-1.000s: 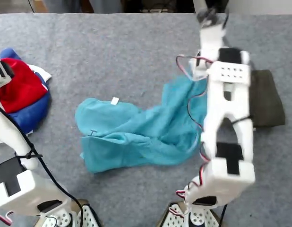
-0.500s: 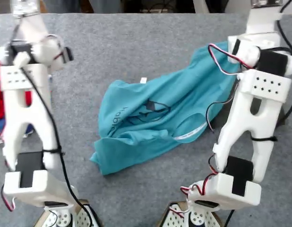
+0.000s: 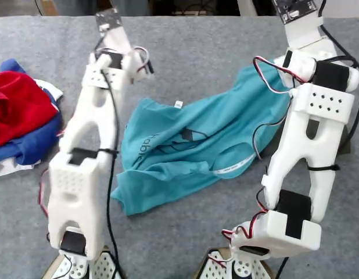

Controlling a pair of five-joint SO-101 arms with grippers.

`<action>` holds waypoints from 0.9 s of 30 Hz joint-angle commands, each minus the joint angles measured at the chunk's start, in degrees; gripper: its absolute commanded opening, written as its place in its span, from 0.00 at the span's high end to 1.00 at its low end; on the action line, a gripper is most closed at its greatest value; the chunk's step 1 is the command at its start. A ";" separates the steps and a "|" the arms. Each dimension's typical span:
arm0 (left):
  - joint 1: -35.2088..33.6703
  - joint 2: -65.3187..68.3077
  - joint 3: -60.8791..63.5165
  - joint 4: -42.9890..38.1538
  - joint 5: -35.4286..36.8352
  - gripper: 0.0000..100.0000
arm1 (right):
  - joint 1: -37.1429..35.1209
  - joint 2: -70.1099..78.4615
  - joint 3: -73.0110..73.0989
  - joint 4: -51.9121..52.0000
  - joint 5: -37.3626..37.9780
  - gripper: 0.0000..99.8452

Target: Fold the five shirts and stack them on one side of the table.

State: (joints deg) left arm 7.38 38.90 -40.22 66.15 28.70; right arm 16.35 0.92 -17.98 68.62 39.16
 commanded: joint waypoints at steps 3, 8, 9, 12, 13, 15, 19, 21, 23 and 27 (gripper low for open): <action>3.74 9.58 -19.30 6.86 8.35 0.80 | -0.53 -0.22 -0.22 -0.79 0.70 0.99; 5.67 17.93 -30.64 16.09 13.98 0.80 | -0.53 -0.22 0.22 -1.05 0.70 0.99; 5.58 19.43 -32.31 17.58 14.77 0.80 | -0.53 -0.22 0.75 -1.23 0.70 0.99; 4.62 23.47 -36.00 22.07 17.32 0.80 | -0.79 -0.22 2.24 -2.99 0.70 0.99; 4.26 24.44 -37.05 23.47 17.85 0.80 | -0.79 -0.22 2.51 -3.25 0.70 0.99; 3.47 26.11 -39.25 25.49 18.64 0.80 | -0.79 -0.22 2.51 -3.25 0.70 0.99; 1.27 28.84 -42.51 26.81 19.43 0.80 | -0.79 -0.22 2.59 -3.25 0.70 0.99; 0.75 29.63 -43.12 26.81 19.43 0.80 | -0.79 -0.22 2.59 -3.25 0.70 0.99; 0.57 30.15 -43.21 26.81 19.43 0.80 | -0.79 -0.22 2.59 -3.25 0.70 0.99; 0.75 30.33 -42.86 26.46 19.43 0.80 | -0.79 -0.31 2.68 -3.25 0.70 0.99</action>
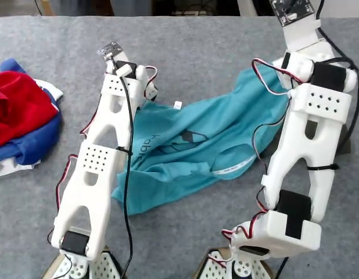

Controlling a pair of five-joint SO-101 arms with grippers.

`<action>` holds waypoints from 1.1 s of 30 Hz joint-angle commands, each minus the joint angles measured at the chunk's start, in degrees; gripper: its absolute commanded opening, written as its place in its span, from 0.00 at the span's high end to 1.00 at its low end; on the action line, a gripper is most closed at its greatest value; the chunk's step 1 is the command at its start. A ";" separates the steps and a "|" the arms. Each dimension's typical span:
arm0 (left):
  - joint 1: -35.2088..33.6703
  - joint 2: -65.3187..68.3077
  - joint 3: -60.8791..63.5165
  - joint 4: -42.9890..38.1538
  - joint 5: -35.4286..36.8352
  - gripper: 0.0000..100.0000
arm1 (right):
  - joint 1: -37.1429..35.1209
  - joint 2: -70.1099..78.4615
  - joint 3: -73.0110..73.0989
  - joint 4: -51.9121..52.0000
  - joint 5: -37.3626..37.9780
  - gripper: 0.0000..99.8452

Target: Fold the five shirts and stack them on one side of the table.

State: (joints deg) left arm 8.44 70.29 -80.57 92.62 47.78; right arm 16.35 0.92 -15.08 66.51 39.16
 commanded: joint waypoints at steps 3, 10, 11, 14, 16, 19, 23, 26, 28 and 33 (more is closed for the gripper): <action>-0.31 -1.23 -2.86 -0.09 0.35 0.80 | -0.79 -0.31 -0.22 -1.14 0.70 0.99; -0.92 -2.37 -10.68 3.08 0.00 0.80 | -0.79 -0.40 -0.22 -1.14 0.70 0.99; -0.75 -2.46 -12.53 3.60 0.00 0.80 | -0.79 -0.40 -0.22 -1.14 0.70 0.99; 0.48 -2.90 -15.16 3.96 0.00 0.80 | -0.79 -0.40 -0.22 -1.14 0.70 0.99; 1.54 -2.73 -14.90 3.96 0.00 0.80 | -0.79 -0.40 -0.22 -1.14 0.70 0.99; 2.95 -1.76 -13.14 3.78 0.09 0.80 | -0.79 -0.40 -0.22 -1.14 0.70 0.99; 3.38 0.35 -11.30 1.05 0.26 0.80 | -0.79 -0.31 -0.22 -1.14 0.70 0.99; 3.12 1.93 -11.21 0.70 0.26 0.80 | -0.79 -0.31 -0.22 -1.14 0.70 0.99; 2.86 3.16 -11.21 0.97 0.26 0.80 | -0.79 -0.31 -0.22 -1.14 0.70 0.99; 3.03 4.92 -11.30 1.05 0.35 0.81 | -0.79 -0.31 -0.22 -1.14 0.70 0.99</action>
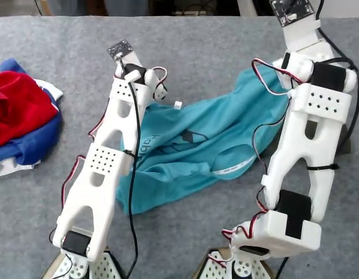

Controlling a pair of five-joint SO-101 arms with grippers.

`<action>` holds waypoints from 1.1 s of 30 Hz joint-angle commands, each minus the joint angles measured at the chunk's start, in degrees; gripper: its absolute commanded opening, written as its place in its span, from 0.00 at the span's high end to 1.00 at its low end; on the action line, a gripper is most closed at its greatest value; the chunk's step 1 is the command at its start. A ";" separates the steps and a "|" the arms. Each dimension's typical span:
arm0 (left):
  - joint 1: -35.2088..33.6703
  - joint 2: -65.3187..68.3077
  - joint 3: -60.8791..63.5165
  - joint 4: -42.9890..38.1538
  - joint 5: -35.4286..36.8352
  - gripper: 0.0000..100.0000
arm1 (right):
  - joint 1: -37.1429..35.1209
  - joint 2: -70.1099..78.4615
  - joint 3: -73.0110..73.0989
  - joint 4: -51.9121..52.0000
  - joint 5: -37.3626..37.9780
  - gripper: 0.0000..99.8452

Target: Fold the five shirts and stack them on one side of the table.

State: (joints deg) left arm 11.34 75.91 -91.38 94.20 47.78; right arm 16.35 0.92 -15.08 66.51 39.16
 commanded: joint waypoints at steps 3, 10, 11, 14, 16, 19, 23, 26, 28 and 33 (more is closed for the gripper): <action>0.13 -0.35 -0.40 -0.53 0.35 0.81 | -0.79 -0.31 -0.22 -1.14 0.70 0.99; 0.04 2.64 -0.40 -0.44 1.67 0.90 | -0.79 -0.31 -0.22 -1.23 0.70 0.99; 0.04 3.08 -0.40 -0.44 1.67 0.91 | -0.79 -0.31 -0.22 -1.23 0.70 0.99; 0.04 3.34 -0.75 -0.44 1.67 0.91 | -0.79 -0.31 -0.22 -1.23 0.70 0.99; 0.04 3.34 -0.84 -0.44 1.67 0.91 | -0.79 -0.31 -0.22 -1.23 0.70 0.99; -0.13 3.34 -0.84 -0.62 1.58 0.92 | -0.79 -0.31 -0.22 -1.23 0.70 0.99; -1.54 3.08 -1.54 -0.97 -3.25 0.97 | -0.88 -0.31 -0.40 -1.23 0.44 0.99; -4.44 2.73 -4.62 -0.44 -5.36 0.97 | -2.02 -0.66 -0.48 -1.23 0.18 0.99; -6.29 -0.44 -4.18 0.00 -7.21 0.97 | -3.69 -0.66 -0.57 -1.05 0.18 0.99; -10.15 -13.71 -4.09 2.46 -10.37 0.97 | -9.41 -3.30 -3.74 2.29 -1.85 0.99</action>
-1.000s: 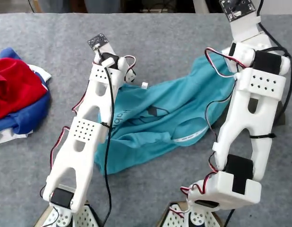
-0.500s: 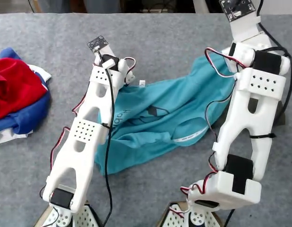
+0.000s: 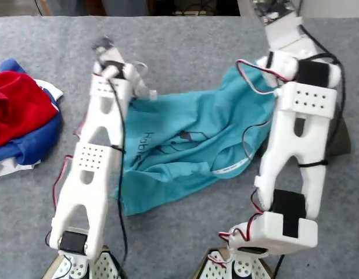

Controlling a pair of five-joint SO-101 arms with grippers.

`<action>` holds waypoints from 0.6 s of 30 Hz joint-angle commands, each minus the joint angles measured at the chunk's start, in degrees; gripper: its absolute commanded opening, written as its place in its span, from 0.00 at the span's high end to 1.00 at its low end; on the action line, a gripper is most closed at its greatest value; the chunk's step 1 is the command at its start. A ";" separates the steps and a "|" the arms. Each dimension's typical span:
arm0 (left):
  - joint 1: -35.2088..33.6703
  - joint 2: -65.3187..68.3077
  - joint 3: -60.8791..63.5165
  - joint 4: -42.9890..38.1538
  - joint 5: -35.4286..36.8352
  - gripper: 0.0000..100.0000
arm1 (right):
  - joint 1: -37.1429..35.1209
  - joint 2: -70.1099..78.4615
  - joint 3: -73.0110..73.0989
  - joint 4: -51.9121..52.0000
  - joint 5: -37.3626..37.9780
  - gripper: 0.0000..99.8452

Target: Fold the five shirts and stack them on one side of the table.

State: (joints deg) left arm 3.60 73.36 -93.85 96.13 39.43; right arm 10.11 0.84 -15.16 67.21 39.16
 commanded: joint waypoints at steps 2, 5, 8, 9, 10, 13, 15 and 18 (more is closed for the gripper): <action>-3.47 -18.11 -1.63 0.44 -4.92 0.97 | -4.92 -5.32 -6.46 3.25 -4.75 0.99; -4.18 -27.52 -1.54 0.53 -9.23 0.97 | -5.71 -8.92 -11.74 4.04 -9.67 0.99; -4.62 -36.40 -1.54 0.70 -13.80 0.97 | -5.54 -11.65 -18.42 3.78 -15.38 0.99; -4.62 -39.47 -1.36 0.97 -15.38 0.97 | -5.54 -12.26 -20.44 3.34 -16.26 0.99; -5.05 -42.20 -1.36 1.41 -17.05 0.97 | -5.54 -12.53 -22.46 2.90 -16.70 0.99; -7.34 -50.99 -1.54 2.64 -21.45 0.97 | -5.19 -13.41 -28.53 2.37 -17.05 0.99; -9.10 -57.76 -1.19 2.99 -24.88 0.97 | -4.22 -14.46 -32.84 2.73 -17.14 0.99; -11.21 -66.73 -1.10 3.34 -29.63 0.97 | -3.52 -16.31 -39.08 2.29 -17.23 0.99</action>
State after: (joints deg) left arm -5.45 17.27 -93.93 99.21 14.29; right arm 5.45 -12.44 -47.08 70.90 22.55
